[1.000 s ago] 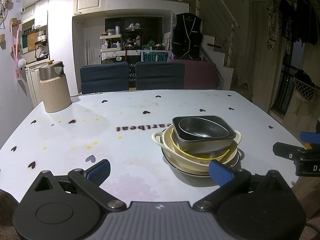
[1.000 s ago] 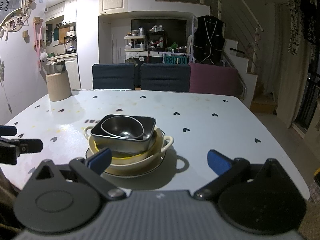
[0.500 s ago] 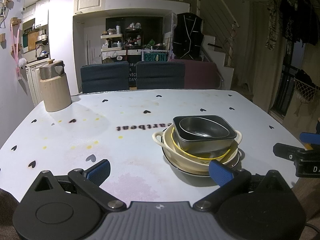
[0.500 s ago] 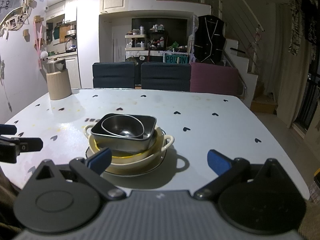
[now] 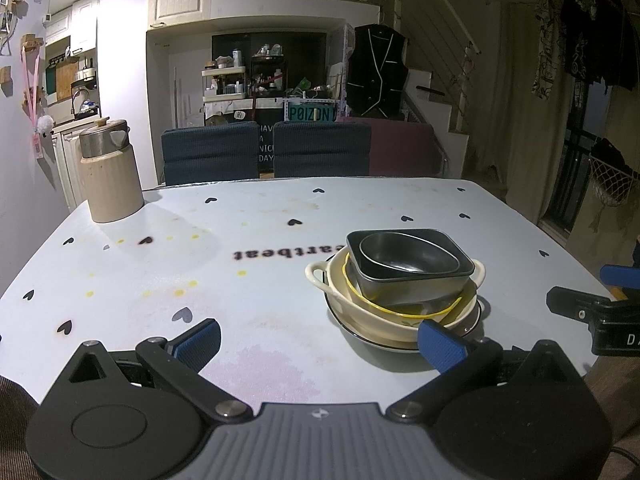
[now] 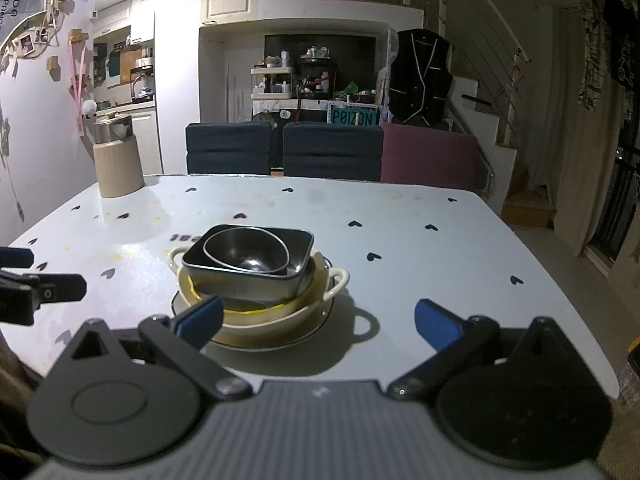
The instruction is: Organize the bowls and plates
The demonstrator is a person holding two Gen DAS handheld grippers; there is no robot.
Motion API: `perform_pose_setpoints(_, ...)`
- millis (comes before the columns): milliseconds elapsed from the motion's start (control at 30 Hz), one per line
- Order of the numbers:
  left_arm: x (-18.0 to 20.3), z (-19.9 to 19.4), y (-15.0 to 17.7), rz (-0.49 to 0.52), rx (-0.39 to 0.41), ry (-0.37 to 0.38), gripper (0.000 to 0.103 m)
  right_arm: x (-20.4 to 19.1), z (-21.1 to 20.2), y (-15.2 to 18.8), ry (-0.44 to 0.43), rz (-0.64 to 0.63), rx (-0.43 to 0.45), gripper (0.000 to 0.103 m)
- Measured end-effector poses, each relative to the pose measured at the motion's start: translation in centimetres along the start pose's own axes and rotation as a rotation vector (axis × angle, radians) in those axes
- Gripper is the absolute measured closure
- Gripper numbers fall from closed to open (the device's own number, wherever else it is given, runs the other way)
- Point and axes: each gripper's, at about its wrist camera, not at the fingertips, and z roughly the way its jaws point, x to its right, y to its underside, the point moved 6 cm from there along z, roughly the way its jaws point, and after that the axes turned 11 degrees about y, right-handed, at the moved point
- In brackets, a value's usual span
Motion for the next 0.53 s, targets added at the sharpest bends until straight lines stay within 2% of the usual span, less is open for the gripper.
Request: perform_pose_setpoints(533,-0.23,-0.07,0.34,-0.007,0.000,-0.016,0.000,0.44,0.23,0.05,-0.007,-0.005,-0.003,0.001)
